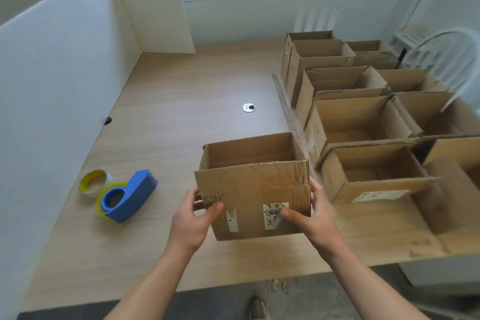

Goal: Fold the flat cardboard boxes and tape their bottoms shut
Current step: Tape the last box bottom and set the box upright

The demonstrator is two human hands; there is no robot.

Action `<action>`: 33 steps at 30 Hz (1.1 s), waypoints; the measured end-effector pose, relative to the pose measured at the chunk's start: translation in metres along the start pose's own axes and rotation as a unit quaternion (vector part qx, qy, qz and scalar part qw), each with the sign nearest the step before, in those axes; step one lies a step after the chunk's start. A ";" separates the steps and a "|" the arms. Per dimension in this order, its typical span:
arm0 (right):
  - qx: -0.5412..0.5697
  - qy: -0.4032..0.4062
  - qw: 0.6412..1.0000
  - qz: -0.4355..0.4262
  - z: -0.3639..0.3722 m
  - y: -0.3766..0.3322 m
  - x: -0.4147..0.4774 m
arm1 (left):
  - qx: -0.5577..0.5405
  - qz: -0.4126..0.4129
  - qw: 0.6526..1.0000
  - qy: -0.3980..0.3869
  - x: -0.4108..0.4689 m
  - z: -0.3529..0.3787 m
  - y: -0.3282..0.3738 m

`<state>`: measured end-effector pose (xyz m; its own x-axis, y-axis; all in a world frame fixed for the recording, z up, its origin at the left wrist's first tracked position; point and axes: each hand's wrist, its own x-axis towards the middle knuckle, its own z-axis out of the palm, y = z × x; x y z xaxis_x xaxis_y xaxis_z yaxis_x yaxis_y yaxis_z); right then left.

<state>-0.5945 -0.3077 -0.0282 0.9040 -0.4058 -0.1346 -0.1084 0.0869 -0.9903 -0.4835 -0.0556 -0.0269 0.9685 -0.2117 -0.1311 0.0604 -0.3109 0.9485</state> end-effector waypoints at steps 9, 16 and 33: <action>-0.077 -0.006 0.997 -0.028 -0.006 -0.011 -0.080 | -0.069 -0.011 0.996 -0.054 -0.064 -0.011 -0.004; -0.054 0.119 0.990 -0.053 -0.038 0.000 -0.142 | -0.025 0.001 0.991 -0.130 -0.094 0.013 0.011; -0.037 0.224 0.973 -0.040 -0.218 0.035 -0.170 | 0.396 0.144 0.887 -0.188 -0.104 0.150 0.059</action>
<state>-0.8423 -0.4338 -0.0480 0.6418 -0.7658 -0.0414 -0.0895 -0.0212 -0.9958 -0.6169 -0.1912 -0.0003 0.7579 -0.6361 -0.1448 -0.5098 -0.7159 0.4771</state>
